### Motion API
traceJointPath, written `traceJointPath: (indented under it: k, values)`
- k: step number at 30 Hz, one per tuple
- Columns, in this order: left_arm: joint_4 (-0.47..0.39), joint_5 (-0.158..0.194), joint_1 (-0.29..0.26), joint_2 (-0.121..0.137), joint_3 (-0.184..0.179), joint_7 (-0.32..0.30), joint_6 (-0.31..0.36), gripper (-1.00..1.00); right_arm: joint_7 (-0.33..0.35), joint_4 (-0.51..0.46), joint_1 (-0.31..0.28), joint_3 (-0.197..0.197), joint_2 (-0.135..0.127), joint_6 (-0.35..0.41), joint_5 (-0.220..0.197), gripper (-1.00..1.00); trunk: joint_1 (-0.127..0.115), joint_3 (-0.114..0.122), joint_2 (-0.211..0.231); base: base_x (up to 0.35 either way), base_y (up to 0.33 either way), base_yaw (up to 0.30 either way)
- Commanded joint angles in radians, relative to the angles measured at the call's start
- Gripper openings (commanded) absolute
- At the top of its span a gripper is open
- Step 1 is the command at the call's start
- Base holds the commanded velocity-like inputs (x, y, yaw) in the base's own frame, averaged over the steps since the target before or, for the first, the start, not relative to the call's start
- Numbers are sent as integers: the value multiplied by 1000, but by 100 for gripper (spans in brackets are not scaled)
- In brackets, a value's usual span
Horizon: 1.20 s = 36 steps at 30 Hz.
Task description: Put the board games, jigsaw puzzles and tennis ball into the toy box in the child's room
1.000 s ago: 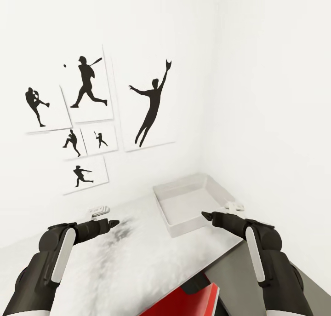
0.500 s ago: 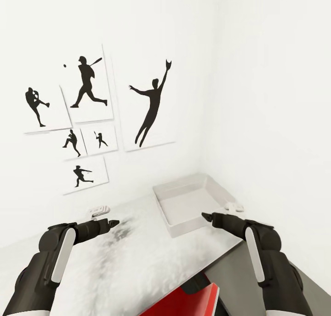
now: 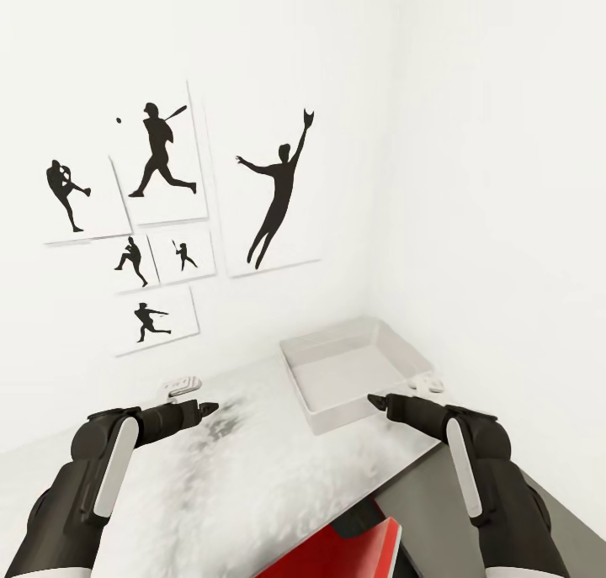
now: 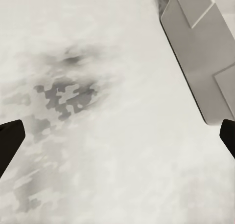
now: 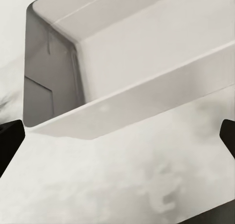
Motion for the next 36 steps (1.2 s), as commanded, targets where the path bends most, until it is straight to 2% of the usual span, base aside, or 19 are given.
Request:
traceJointPath:
  k: [1,36]
  values:
    - [-1,-2,-1,0,1,-5,5,100,1,-1,-1,-2,1,6,-5,100,1,-2,-2,0,0,0]
    - [0,-1,-1,0,0,-5,5,100,0,0,-1,-2,4,6,3,100,1,-2,-2,0,0,0]
